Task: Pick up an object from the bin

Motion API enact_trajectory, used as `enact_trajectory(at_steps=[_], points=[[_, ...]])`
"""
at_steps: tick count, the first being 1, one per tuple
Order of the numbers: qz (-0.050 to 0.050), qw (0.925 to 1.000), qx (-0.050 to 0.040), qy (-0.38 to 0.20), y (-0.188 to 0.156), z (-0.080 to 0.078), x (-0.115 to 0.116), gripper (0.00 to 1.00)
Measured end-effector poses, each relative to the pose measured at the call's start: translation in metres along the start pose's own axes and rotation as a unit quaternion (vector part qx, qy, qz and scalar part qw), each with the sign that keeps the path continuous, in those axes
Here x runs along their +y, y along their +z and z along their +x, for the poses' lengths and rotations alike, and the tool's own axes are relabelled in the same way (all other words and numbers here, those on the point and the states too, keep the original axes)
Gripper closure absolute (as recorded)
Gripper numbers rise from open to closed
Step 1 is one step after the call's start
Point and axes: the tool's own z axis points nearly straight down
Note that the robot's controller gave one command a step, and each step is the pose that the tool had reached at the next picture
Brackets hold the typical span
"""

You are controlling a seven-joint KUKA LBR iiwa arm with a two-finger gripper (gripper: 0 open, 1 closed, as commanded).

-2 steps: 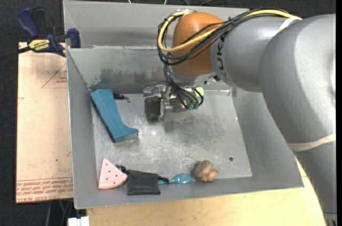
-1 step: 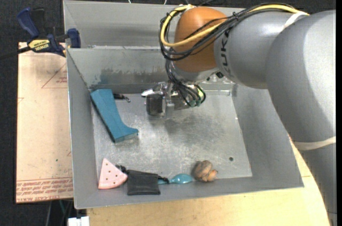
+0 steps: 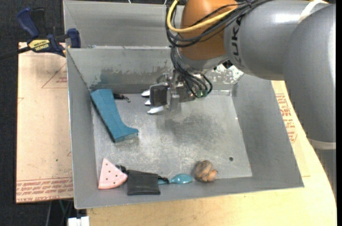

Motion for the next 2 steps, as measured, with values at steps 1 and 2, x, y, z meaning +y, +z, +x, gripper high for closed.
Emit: enact_trajectory(at_steps=[1, 2], points=[[0.0, 1.0, -0.0048, 0.0, -0.026, -0.003, 0.0, 1.0], [0.0, 1.0, -0.0007, 0.0, -0.049, -0.001, 0.001, 1.0]])
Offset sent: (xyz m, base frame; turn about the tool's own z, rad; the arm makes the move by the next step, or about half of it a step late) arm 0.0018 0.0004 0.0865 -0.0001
